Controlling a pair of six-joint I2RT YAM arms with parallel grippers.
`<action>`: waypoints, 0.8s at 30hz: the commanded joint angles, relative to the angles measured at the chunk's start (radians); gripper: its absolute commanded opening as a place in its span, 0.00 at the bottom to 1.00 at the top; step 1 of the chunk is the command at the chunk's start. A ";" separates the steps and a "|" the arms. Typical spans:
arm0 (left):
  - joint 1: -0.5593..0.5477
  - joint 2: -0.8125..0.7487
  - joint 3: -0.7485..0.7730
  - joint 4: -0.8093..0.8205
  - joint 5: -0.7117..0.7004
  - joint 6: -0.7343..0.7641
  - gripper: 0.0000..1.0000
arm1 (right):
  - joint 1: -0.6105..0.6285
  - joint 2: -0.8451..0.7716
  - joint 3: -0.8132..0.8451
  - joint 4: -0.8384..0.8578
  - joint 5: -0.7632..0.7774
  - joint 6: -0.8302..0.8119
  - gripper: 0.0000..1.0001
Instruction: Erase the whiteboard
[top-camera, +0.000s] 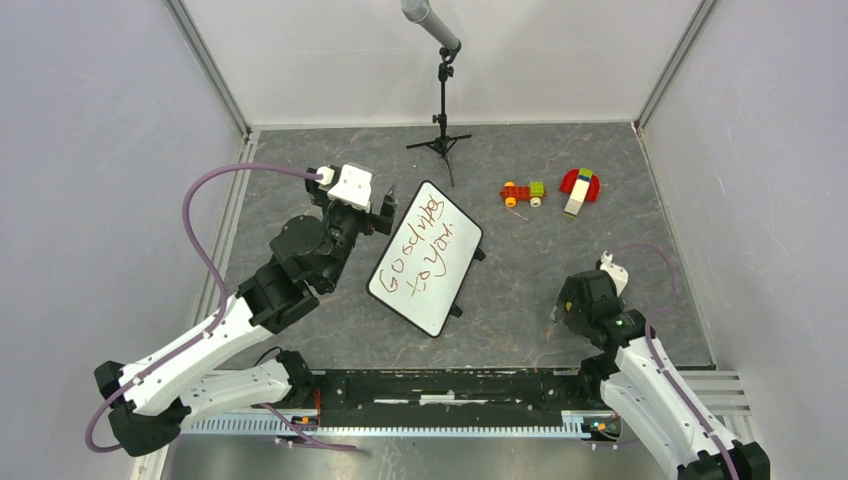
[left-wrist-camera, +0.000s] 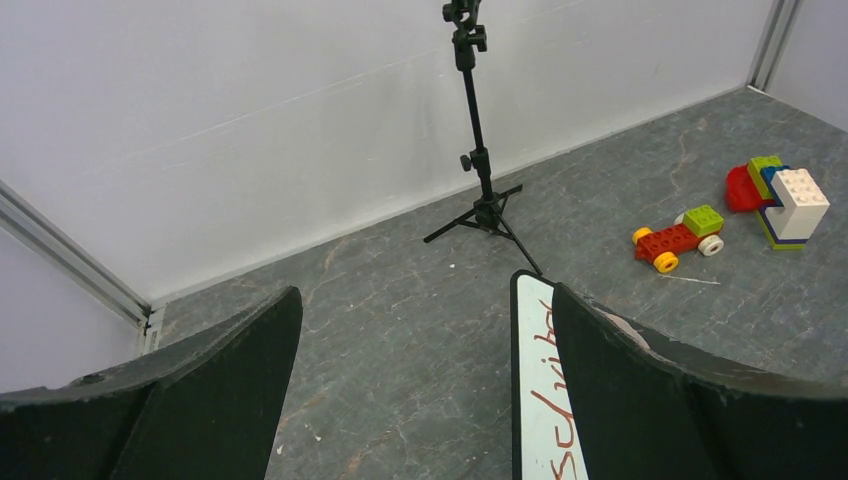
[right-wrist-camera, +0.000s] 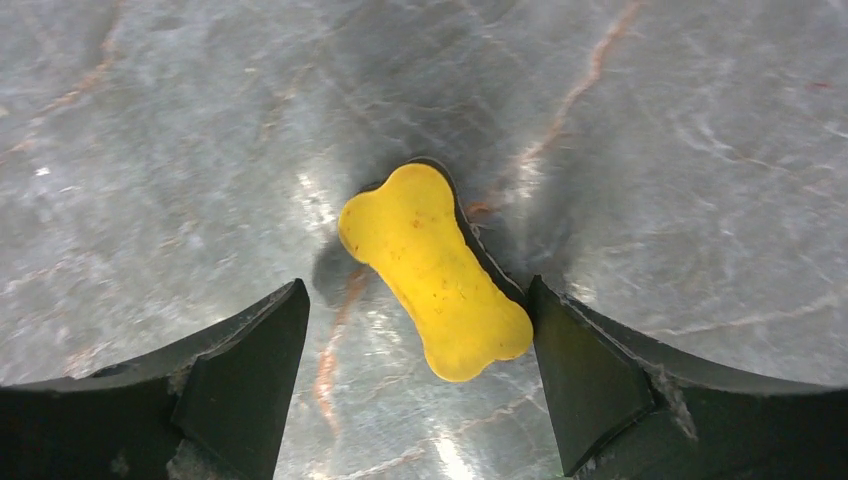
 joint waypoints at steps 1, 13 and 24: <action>0.003 -0.006 0.014 0.030 -0.013 -0.013 1.00 | 0.025 -0.003 -0.067 0.121 -0.286 0.040 0.85; 0.003 0.030 0.014 0.026 -0.016 -0.015 1.00 | 0.336 0.266 0.039 0.247 -0.025 0.038 0.87; 0.001 0.018 0.020 0.019 -0.003 -0.035 1.00 | 0.336 0.289 0.068 0.218 0.183 0.260 0.98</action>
